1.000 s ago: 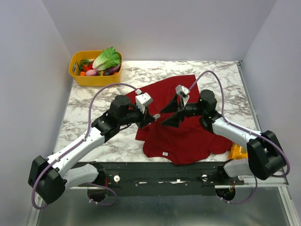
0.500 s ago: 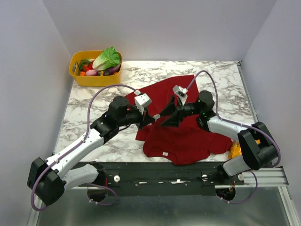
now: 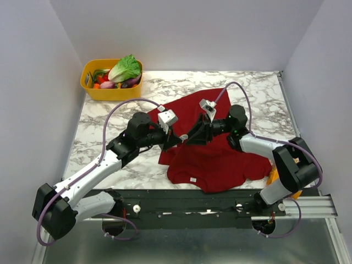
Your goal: Pin the brooch onto the clothing
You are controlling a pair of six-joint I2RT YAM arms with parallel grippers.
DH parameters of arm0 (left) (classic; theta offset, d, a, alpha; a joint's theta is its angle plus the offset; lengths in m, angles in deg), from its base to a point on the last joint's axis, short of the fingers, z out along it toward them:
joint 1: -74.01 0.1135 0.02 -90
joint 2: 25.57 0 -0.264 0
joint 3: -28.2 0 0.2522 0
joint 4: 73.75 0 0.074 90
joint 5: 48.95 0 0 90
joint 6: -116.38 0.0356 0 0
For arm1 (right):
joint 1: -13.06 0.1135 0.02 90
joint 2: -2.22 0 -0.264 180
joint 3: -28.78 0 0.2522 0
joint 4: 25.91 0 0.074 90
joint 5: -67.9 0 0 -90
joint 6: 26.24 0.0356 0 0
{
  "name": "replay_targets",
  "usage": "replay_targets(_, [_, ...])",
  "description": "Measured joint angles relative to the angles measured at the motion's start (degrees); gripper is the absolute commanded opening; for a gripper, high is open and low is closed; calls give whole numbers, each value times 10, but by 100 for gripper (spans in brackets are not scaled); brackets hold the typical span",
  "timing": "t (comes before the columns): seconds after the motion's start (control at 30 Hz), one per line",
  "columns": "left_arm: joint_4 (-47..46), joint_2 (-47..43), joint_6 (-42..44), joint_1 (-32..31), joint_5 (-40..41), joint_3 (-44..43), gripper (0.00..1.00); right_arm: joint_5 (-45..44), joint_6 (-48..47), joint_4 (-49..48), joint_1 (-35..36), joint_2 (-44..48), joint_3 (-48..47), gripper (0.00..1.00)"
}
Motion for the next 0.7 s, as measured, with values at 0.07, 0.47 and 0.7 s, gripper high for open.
replay_targets(0.07, [0, 3, 0, 0, -2, 0, 0, 0, 3, 1, 0, -6, -6, 42])
replay_targets(0.47, [0, 6, -3, 1, -9, 0, 0, -1, -4, 25, 1, -12, -20, 33])
replay_targets(0.7, [0, 6, -6, 1, -9, 0, 0, -1, -18, 52, 1, -14, -28, 25])
